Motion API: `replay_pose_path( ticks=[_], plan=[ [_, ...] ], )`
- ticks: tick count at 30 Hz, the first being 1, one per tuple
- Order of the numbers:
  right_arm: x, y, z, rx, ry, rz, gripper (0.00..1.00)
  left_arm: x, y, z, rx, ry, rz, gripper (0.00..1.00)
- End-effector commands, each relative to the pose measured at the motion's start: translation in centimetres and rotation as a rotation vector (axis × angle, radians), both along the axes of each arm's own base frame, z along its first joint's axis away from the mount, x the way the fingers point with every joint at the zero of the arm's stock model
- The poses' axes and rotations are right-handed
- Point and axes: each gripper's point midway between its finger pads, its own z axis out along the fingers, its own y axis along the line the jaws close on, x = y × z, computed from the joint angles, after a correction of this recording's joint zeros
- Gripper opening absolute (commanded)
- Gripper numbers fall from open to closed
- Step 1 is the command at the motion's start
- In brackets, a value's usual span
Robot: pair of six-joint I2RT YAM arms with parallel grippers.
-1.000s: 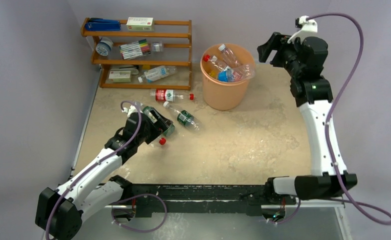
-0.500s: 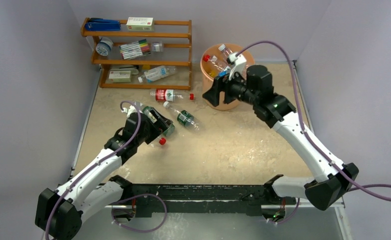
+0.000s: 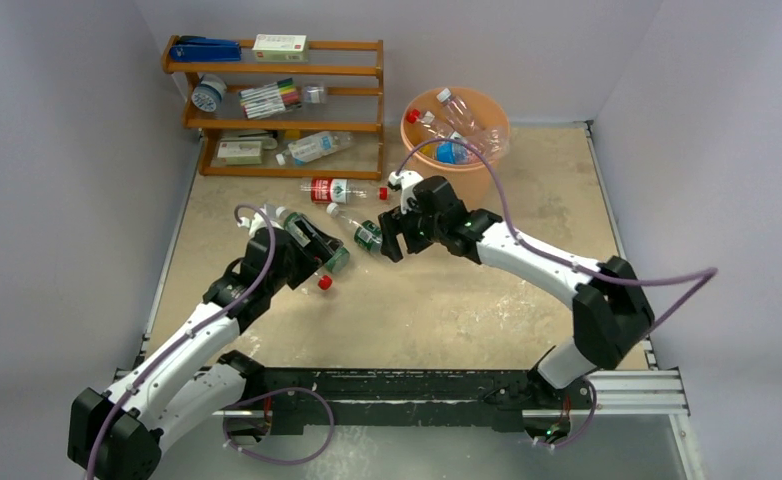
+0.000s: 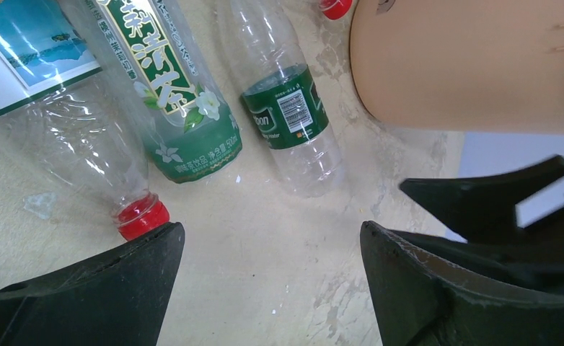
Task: Put the plastic bottles in the bin
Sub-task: Pick up the plastic bottle at the center of the board.
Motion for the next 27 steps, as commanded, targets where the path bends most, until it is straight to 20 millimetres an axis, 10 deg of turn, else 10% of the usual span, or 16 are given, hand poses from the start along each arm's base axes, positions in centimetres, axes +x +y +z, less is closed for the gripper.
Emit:
replay_pose_path(
  ticks=[1,27],
  plan=[
    [2.6,0.7,-0.1,-0.008,-0.091,-0.018,0.82,0.2,0.2,1.6,-0.014,-0.045,0.013,0.92],
    [3.2,3.1,-10.2,-0.059,0.013,0.070,0.84,0.1,0.3,1.6,-0.009,-0.043,0.013,0.92]
  ],
)
